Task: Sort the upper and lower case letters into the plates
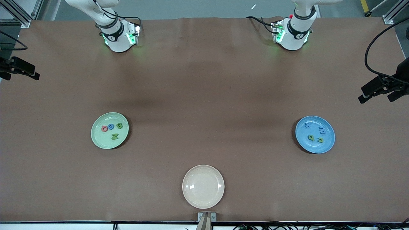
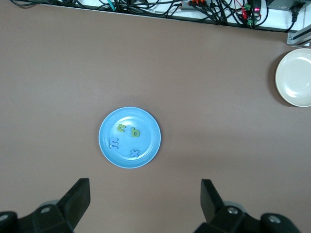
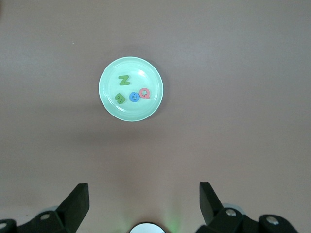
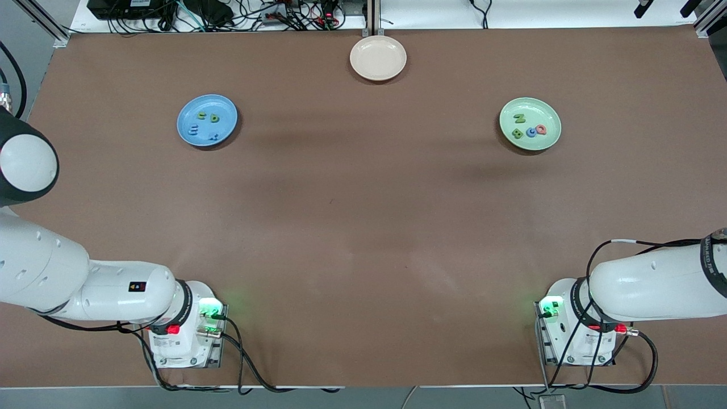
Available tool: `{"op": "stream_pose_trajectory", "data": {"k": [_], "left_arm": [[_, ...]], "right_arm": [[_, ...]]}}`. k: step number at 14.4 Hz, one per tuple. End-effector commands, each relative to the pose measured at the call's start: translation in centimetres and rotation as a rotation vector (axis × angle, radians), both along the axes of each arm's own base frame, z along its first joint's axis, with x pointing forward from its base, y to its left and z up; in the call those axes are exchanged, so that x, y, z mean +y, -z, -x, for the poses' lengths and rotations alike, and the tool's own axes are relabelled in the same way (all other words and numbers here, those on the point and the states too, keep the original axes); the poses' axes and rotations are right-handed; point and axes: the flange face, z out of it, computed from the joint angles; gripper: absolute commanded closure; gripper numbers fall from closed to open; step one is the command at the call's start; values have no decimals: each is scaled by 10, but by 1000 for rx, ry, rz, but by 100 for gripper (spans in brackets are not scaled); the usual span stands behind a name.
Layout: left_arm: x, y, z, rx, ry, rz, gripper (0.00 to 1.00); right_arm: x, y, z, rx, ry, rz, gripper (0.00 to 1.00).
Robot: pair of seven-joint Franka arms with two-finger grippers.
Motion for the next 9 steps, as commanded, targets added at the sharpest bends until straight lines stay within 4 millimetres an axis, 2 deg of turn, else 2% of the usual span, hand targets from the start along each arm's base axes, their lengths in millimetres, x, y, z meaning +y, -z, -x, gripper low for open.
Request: {"op": "stream_pose_trajectory", "data": {"k": [1, 9], "left_arm": [[1, -3, 16, -4, -2, 16, 0], [14, -5, 24, -18, -21, 31, 0]], "right_arm": [[3, -1, 19, -22, -17, 10, 0], [1, -17, 39, -57, -11, 14, 0]]}}
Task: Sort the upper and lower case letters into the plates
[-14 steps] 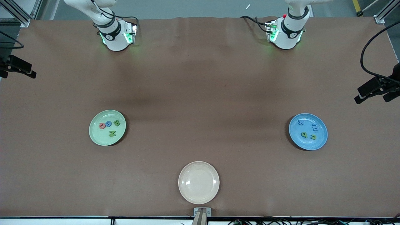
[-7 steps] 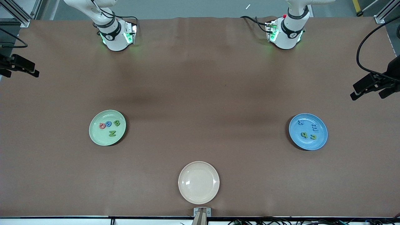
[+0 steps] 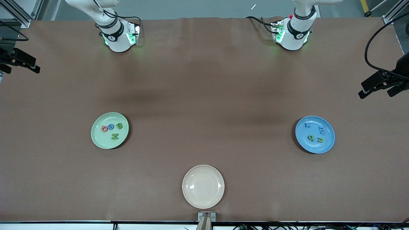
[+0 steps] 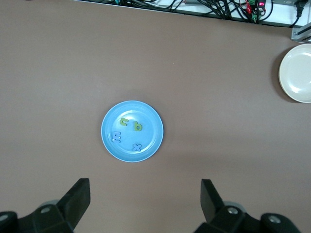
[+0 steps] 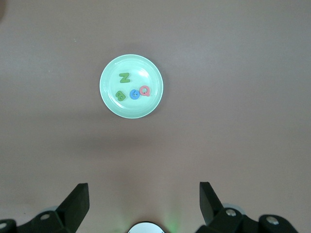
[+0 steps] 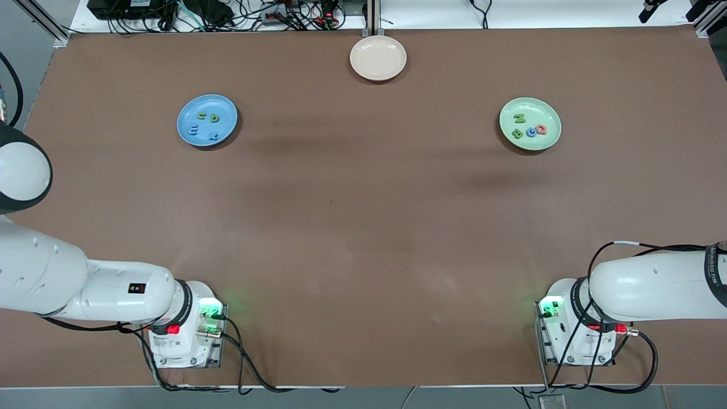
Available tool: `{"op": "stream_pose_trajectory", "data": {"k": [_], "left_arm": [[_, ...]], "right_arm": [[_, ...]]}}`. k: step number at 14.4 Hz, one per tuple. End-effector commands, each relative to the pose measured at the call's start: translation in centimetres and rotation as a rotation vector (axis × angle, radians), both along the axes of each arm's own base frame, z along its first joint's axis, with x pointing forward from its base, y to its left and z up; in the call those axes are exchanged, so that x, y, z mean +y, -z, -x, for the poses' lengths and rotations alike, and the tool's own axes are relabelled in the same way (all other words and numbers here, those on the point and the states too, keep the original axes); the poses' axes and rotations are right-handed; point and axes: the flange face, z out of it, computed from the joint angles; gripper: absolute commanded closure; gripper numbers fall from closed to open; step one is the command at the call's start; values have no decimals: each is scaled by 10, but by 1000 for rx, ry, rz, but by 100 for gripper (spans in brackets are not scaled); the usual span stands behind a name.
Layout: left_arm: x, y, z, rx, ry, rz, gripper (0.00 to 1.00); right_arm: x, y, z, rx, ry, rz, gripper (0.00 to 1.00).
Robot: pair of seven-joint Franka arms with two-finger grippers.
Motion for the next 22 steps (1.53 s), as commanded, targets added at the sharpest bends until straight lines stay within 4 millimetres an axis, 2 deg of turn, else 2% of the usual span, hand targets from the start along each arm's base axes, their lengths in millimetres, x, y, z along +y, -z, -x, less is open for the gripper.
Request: {"op": "stream_pose_trajectory", "data": {"k": [1, 2, 8, 13, 22], "left_arm": [[11, -2, 10, -23, -24, 62, 0], [23, -4, 11, -30, -49, 103, 0], [26, -6, 15, -46, -58, 108, 0], [-11, -12, 19, -56, 33, -28, 0], [-11, -4, 11, -34, 33, -31, 0]], "right_arm": [[0, -3, 12, -27, -6, 12, 0], [-2, 0, 13, -23, -1, 12, 0], [-1, 2, 13, -18, 1, -1, 0], [1, 3, 12, -13, -1, -3, 0], [-6, -2, 1, -22, 10, -2, 0]]}}
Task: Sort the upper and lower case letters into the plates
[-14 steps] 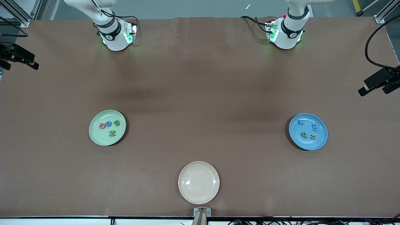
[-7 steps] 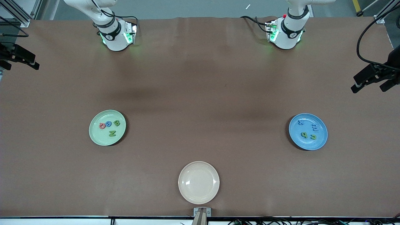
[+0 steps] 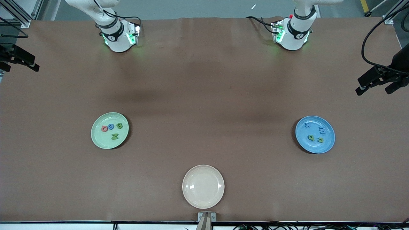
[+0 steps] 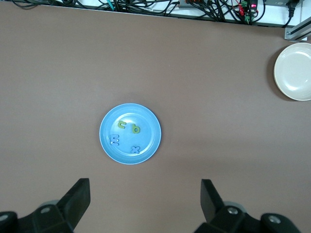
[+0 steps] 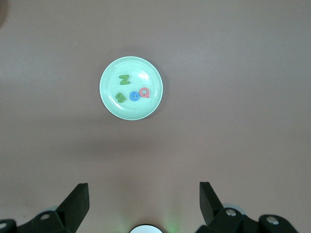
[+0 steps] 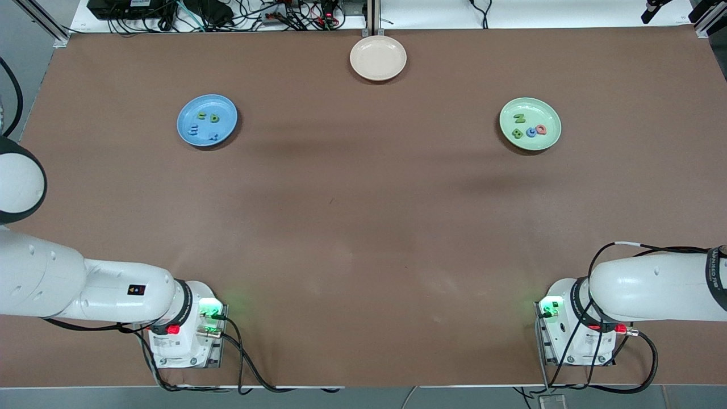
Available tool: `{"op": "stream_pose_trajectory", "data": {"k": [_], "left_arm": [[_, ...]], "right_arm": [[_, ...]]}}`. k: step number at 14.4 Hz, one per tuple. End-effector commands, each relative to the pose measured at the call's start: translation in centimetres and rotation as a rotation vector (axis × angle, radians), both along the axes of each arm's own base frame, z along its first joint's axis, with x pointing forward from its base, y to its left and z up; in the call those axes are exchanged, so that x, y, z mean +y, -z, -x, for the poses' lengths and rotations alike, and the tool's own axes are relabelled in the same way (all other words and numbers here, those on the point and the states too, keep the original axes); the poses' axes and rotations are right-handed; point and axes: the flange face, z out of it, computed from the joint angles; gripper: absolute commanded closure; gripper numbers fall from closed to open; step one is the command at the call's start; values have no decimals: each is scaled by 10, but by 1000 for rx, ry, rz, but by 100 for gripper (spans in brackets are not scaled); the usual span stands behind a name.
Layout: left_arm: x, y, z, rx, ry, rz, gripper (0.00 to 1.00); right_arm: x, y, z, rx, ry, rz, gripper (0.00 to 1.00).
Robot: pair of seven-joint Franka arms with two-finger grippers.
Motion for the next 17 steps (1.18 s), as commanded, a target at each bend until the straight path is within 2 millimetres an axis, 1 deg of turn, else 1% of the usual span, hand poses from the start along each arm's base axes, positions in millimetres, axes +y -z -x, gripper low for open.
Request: {"op": "stream_pose_trajectory", "data": {"k": [1, 3, 9, 12, 17], "left_arm": [[3, 2, 0, -5, 4, -19, 0], [3, 2, 0, -4, 4, -19, 0], [3, 3, -1, 0, 4, -19, 0], [9, 4, 0, 8, 4, -21, 0], [9, 4, 0, 8, 16, -23, 0]], "right_arm": [[-4, -3, -5, -9, 5, -1, 0], [-3, -4, -9, -11, 4, 1, 0], [-3, 1, -7, 14, 6, -30, 0], [-2, 3, -7, 14, 3, -30, 0], [-3, 3, -8, 5, -2, -24, 0]]}}
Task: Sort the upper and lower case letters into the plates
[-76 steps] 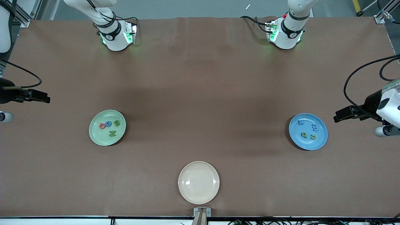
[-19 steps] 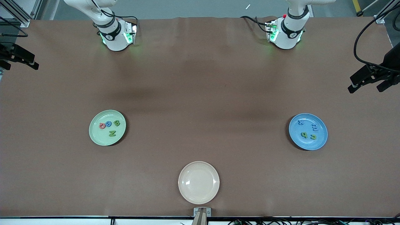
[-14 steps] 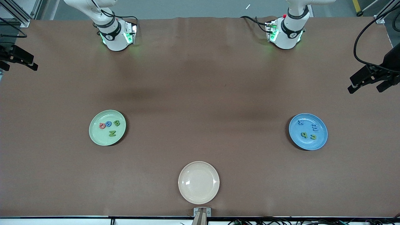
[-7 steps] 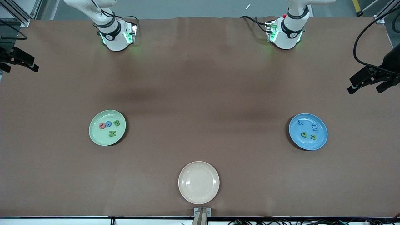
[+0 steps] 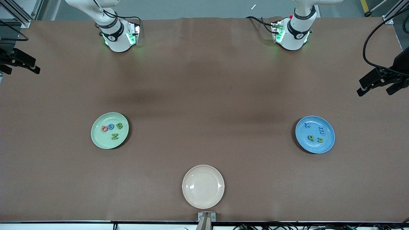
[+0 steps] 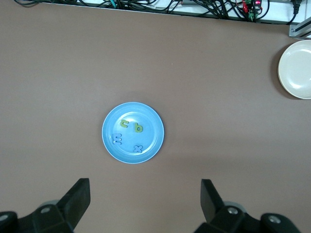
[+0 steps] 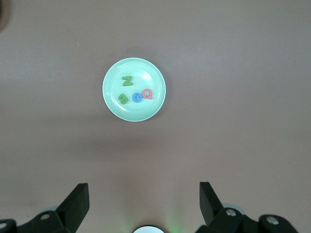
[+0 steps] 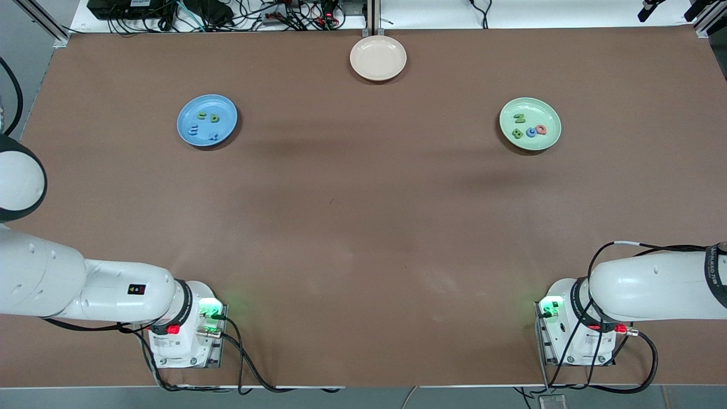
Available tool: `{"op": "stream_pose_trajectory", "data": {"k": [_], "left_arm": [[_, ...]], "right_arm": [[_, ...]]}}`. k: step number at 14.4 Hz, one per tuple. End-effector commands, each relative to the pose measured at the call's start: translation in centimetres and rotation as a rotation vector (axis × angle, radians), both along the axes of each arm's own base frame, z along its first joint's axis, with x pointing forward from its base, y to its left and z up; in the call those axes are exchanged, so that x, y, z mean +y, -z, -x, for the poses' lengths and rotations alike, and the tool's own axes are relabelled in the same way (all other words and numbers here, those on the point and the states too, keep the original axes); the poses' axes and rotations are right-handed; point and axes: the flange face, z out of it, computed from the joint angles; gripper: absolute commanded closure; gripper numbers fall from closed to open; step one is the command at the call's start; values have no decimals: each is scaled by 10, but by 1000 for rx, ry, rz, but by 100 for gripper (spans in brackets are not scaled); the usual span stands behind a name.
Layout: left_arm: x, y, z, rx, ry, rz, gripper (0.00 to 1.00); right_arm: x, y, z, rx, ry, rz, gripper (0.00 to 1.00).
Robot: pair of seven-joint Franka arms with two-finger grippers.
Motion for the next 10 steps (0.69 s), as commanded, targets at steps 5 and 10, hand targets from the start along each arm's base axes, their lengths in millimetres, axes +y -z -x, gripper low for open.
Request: {"op": "stream_pose_trajectory", "data": {"k": [5, 10], "left_arm": [[0, -1, 2, -1, 15, -20, 0], [1, 1, 3, 14, 14, -20, 0]], "right_arm": [[-4, 3, 0, 4, -3, -9, 0], [-4, 5, -1, 6, -3, -4, 0]]}}
